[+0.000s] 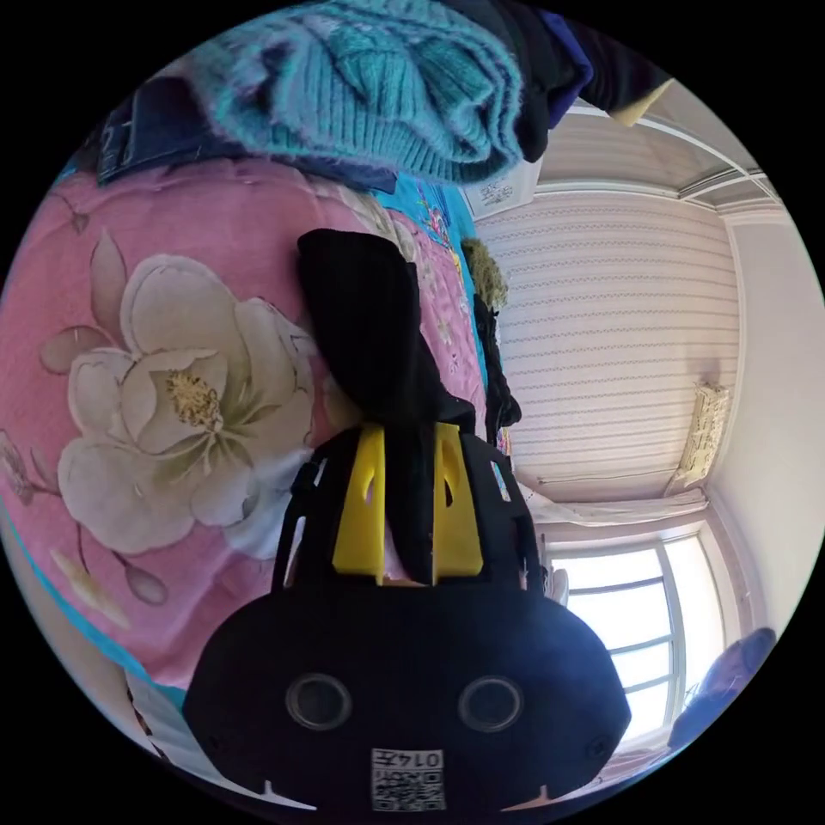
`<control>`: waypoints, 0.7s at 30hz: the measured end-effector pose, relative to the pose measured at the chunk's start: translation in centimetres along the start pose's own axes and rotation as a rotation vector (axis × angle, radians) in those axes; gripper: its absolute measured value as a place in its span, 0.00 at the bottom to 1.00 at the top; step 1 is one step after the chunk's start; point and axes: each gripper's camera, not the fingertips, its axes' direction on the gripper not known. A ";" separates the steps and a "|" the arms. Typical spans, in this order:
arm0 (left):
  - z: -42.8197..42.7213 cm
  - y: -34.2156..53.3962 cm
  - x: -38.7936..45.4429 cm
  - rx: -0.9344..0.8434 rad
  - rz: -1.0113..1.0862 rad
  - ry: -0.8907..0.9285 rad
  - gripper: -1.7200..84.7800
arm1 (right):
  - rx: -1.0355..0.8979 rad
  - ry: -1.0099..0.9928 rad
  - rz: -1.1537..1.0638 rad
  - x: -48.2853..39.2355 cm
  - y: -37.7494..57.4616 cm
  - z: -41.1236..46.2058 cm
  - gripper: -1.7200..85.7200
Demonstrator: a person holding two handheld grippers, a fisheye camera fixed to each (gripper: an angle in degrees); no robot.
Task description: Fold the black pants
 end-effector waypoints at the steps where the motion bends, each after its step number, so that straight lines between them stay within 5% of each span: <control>1: 0.3 -0.4 0.0 -0.015 -0.004 -0.014 0.06 | 0.000 -0.038 0.009 0.0 -0.4 -0.4 0.06; 13: -7.5 2.4 0.0 -0.151 0.140 0.011 0.02 | -0.157 -0.177 -0.088 -1.0 0.1 -11.8 0.03; 18: -8.1 5.0 -5.2 -0.281 0.103 -0.183 0.03 | -0.232 0.031 -0.029 2.0 2.1 -16.1 0.03; 21: -7.4 5.4 -7.2 -0.259 0.050 -0.103 0.03 | -0.267 0.104 -0.057 2.5 2.8 -15.9 0.03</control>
